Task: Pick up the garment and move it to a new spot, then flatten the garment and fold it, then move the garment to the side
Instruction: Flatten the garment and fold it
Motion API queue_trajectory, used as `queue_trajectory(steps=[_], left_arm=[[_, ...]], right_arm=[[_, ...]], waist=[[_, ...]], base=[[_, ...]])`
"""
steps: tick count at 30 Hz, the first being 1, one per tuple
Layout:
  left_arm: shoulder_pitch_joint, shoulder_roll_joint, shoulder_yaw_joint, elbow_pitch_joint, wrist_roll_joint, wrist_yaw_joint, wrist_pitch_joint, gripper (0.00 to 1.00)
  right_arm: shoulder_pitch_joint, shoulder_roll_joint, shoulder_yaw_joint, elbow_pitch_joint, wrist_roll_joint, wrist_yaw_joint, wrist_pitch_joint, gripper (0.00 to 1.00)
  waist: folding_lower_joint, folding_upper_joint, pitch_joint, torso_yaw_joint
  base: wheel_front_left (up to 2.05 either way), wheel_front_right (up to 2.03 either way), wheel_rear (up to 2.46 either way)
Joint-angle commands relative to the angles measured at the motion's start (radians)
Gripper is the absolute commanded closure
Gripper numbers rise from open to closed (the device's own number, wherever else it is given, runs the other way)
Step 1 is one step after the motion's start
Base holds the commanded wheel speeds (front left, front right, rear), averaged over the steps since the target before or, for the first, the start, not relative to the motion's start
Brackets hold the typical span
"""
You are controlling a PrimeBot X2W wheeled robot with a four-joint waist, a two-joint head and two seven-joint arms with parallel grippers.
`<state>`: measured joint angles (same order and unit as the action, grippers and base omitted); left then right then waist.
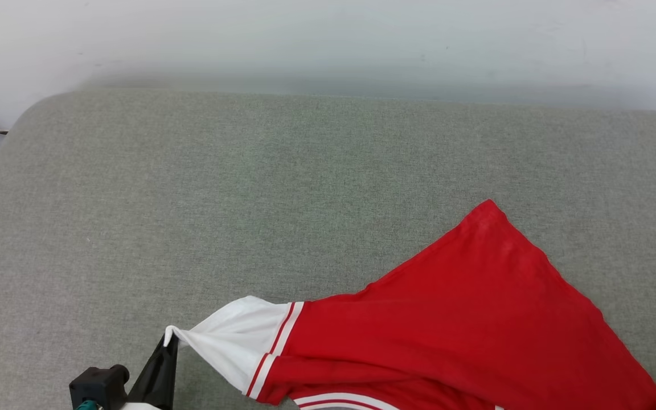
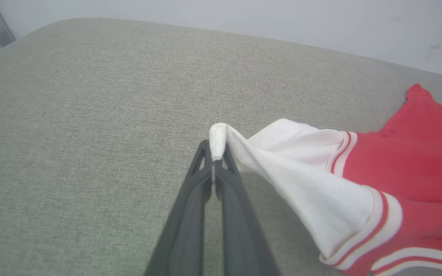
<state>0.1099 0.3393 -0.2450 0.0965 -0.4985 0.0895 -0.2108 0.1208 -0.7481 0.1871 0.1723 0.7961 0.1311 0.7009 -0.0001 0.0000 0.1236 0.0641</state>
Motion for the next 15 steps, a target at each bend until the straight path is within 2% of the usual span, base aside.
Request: queue_trajectory(steps=[1,9,15], left_arm=[[-0.004,0.006,0.001,-0.002,-0.004,0.006,0.001,1.00],[-0.024,0.007,-0.014,-0.022,0.006,0.005,0.006,1.00],[-0.061,0.004,-0.030,-0.043,0.018,0.000,0.007,1.00]], right_arm=[[-0.030,0.007,-0.023,-0.017,-0.007,-0.001,-0.024,0.00],[-0.169,-0.014,-0.123,-0.143,-0.020,-0.001,-0.104,0.00],[-0.356,-0.025,-0.112,-0.239,-0.060,-0.001,-0.038,0.00]], waist=[[0.0001,0.0000,-0.002,-0.002],[0.0001,0.0000,0.007,0.013],[0.0001,0.0000,0.051,0.048]], base=[[0.00,0.00,0.00],[0.00,0.00,0.00],[0.00,0.00,0.00]])
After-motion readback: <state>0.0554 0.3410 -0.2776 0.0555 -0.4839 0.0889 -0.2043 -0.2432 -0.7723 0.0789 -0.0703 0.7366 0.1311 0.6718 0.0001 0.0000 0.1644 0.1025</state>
